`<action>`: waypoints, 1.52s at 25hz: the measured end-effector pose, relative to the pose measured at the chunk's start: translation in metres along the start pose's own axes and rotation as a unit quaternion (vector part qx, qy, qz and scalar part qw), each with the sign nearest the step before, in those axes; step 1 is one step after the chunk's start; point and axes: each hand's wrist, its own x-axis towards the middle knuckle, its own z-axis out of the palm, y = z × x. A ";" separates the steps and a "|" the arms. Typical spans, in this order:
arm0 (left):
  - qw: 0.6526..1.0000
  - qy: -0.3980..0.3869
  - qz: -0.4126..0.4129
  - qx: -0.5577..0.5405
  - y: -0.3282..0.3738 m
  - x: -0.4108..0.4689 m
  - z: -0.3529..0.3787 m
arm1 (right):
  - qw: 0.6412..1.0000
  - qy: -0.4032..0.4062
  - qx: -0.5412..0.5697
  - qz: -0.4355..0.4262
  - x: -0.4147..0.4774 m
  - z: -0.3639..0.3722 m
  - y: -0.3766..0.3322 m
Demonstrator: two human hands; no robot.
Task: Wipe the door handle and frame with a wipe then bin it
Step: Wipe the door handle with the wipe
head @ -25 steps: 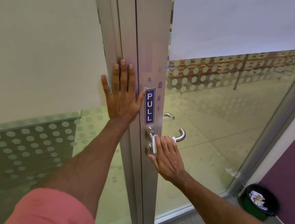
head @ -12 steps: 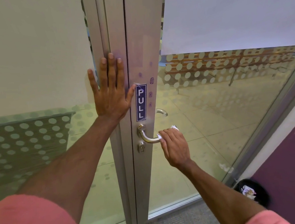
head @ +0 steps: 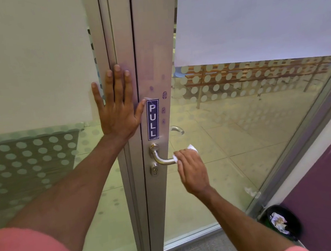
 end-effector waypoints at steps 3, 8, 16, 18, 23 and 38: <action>1.000 -0.008 -0.001 -0.004 0.001 0.000 -0.002 | 0.999 -0.022 0.043 -0.017 0.007 -0.012 0.027; 1.000 -0.010 -0.003 -0.001 0.002 0.000 -0.002 | 0.995 0.046 0.023 0.082 -0.003 0.006 -0.007; 1.000 -0.013 -0.005 -0.006 0.002 0.000 -0.003 | 0.977 -0.036 -0.052 0.204 0.021 0.033 -0.102; 1.000 -0.012 -0.005 -0.005 0.001 0.001 -0.003 | 0.981 -0.048 -0.068 0.176 0.016 0.030 -0.094; 1.000 -0.010 0.001 -0.006 0.000 0.000 -0.004 | 0.994 -0.029 -0.100 0.038 0.004 0.022 -0.067; 1.000 -0.006 0.003 -0.002 0.000 0.000 -0.002 | 1.000 0.006 0.005 -0.018 -0.009 -0.011 0.020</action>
